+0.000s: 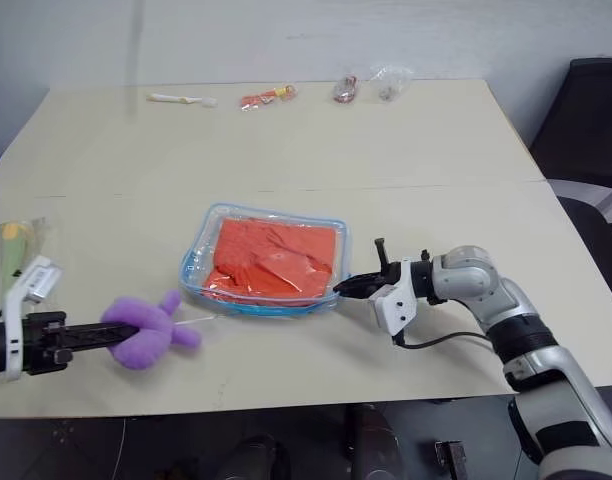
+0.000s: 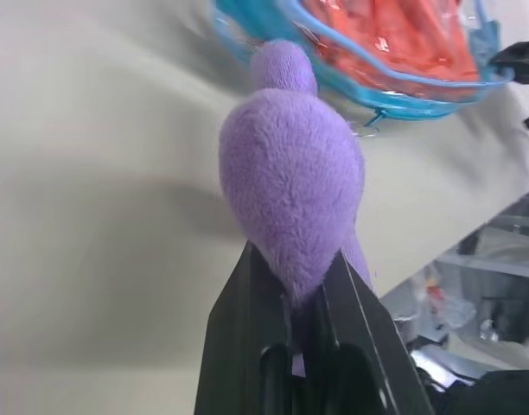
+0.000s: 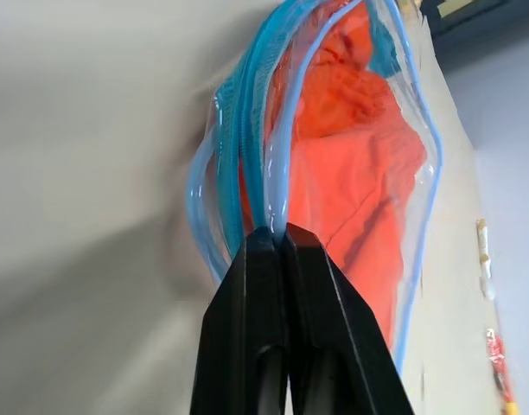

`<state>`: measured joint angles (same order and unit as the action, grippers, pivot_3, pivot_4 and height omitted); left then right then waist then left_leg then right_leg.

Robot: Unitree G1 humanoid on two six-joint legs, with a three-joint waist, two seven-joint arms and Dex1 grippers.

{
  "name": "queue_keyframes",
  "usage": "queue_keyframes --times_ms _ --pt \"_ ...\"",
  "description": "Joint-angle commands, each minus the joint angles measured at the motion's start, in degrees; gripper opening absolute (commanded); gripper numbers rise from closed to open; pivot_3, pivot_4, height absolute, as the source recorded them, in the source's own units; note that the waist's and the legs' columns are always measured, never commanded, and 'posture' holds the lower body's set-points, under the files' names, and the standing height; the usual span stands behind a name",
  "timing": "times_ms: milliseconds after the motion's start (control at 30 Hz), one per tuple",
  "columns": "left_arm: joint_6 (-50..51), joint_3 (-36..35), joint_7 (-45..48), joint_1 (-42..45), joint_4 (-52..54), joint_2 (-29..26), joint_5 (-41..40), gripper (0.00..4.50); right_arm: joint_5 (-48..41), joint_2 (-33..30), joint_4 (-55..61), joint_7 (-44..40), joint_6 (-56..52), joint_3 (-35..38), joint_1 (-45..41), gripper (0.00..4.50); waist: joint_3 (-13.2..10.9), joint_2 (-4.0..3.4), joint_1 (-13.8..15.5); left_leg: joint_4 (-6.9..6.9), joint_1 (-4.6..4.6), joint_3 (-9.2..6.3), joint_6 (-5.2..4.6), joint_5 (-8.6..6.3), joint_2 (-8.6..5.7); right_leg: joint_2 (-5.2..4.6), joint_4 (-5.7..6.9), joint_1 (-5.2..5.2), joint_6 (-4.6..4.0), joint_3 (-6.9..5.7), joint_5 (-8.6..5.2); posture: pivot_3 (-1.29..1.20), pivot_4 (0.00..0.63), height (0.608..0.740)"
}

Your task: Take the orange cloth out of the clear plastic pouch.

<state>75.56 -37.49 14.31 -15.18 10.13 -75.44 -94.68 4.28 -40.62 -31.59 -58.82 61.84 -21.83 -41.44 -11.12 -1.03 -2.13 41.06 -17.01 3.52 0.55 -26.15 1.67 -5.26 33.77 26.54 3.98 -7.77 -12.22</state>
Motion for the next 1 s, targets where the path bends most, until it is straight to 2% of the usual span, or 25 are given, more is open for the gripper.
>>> queue_keyframes --times_ms 33,167,333,567,600,667,867,1000 --pt "0.9 -3.3 6.9 0.3 -2.9 -1.7 9.5 0.03 1.1 -2.3 -4.9 0.8 7.1 0.8 -2.2 0.00 0.0 0.00 0.0 0.00 0.00 0.01 0.00 0.00 0.00 0.00 0.00 0.00 0.00 0.00 0.00 0.00 0.150 0.740" --pt "-0.3 -2.5 12.9 2.2 -6.8 -2.3 18.3 0.03 1.5 -3.0 -9.0 1.2 11.1 -0.1 -3.9 0.00 0.0 0.01 -0.4 -0.01 0.00 0.04 0.01 0.00 0.02 0.02 -0.01 0.03 0.00 0.01 0.00 0.00 0.150 0.740" --pt "-2.4 3.0 17.8 7.3 -9.8 -0.6 25.9 0.03 0.3 -2.8 -9.6 1.3 11.7 -0.8 -4.5 0.00 0.0 0.01 -0.9 -0.01 0.00 0.04 0.03 0.02 0.04 -0.01 0.02 0.05 0.00 0.02 0.00 0.00 0.150 0.740" --pt "-0.7 4.6 19.5 11.8 -11.3 2.3 31.3 0.03 -0.7 -3.0 -8.6 1.3 11.2 -1.5 -4.4 0.00 0.0 0.02 -1.1 0.01 0.00 0.04 0.03 0.02 0.08 -0.06 0.06 0.11 0.00 0.01 0.00 0.00 0.150 0.740" --pt "-0.7 4.5 19.8 11.9 -11.2 2.6 32.1 0.61 -0.9 -3.1 -8.7 1.2 11.1 -1.6 -4.5 0.21 0.0 0.02 -1.1 0.01 0.00 0.04 0.03 0.02 0.07 -0.07 0.06 0.11 0.00 0.01 0.00 0.00 0.150 0.740" --pt "-0.7 4.0 20.6 12.1 -10.9 3.4 33.4 1.18 -1.7 -3.2 -8.8 0.5 10.3 -2.0 -4.5 0.68 0.0 0.02 -1.1 0.02 0.00 0.03 0.03 0.01 0.07 -0.09 0.07 0.11 0.00 0.00 0.00 0.00 0.150 0.740" --pt "1.6 1.7 21.4 12.7 -9.9 5.4 35.4 3.13 -3.4 -3.4 -7.8 -0.8 9.4 -2.5 -4.2 2.77 0.0 0.02 -1.1 0.04 0.01 0.01 0.03 0.02 0.07 -0.12 0.08 0.11 0.00 -0.01 0.00 0.00 0.150 0.740" --pt "2.2 -0.7 23.8 10.2 -5.8 5.9 36.0 4.49 -3.6 -3.6 -7.2 -0.9 9.1 -2.2 -3.5 4.23 0.0 0.02 -1.1 0.08 0.02 -0.03 0.03 0.01 0.08 -0.16 0.08 0.13 0.00 -0.01 0.00 0.00 0.150 0.740"
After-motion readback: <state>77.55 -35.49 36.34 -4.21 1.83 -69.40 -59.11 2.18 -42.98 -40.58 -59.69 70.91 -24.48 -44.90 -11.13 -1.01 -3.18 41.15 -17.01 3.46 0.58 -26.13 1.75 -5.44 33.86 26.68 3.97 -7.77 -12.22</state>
